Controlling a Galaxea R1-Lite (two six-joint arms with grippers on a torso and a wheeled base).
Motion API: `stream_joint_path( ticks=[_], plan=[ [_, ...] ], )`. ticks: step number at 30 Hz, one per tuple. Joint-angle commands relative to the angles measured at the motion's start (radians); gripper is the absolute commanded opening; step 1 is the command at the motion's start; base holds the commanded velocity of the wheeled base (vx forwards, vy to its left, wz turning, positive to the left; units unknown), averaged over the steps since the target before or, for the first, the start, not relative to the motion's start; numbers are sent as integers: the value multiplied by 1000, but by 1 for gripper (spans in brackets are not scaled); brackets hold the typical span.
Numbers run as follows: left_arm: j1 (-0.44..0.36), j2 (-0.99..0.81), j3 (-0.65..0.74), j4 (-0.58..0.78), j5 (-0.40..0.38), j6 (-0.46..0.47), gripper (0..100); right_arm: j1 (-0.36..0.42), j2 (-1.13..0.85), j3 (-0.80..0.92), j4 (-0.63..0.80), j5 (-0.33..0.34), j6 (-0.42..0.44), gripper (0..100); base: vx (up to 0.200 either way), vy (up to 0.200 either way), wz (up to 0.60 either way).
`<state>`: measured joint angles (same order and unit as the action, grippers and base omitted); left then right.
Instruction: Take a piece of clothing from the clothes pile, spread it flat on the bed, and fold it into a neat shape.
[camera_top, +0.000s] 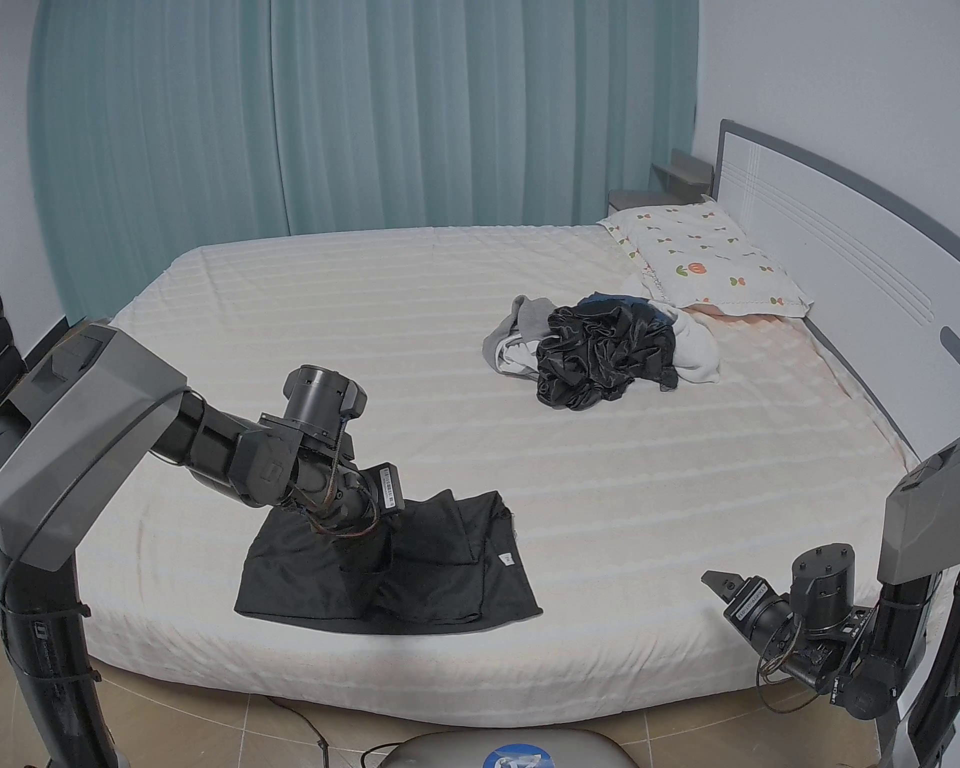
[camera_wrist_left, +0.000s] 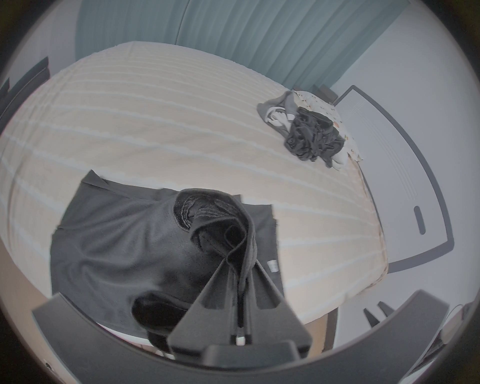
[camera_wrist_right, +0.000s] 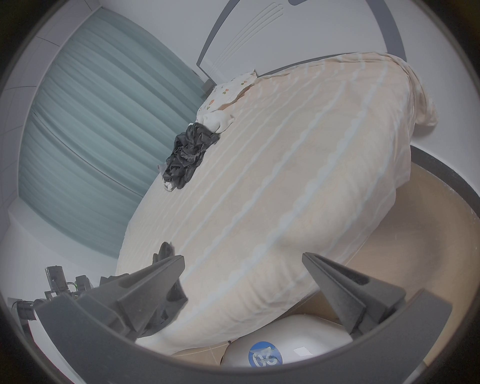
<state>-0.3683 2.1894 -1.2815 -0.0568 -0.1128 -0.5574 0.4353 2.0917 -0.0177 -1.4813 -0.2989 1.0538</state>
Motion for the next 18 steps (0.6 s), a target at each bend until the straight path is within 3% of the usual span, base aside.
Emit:
stream_joint_path(
  ticks=[1,3,11,16,17,18],
  plan=[
    [-37,38,-47,-3,2,-42,0,0,2,18,-1,1,0,100,0,-200,0],
    [-46,56,-70,-3,5,-64,0,0,2,18,-1,1,0,100,0,-200,0],
    [-50,141,-150,-3,119,-94,0,2,2,18,-1,0,0,100,0,0,0],
    [-49,158,-154,-9,124,-105,0,0,2,18,-1,1,0,100,0,0,0],
    [-49,156,-154,-11,124,-114,100,2,2,18,-1,1,0,100,0,0,0],
    [-49,156,-154,-11,124,-114,100,2,2,18,-1,1,0,100,0,0,0]
  ],
)
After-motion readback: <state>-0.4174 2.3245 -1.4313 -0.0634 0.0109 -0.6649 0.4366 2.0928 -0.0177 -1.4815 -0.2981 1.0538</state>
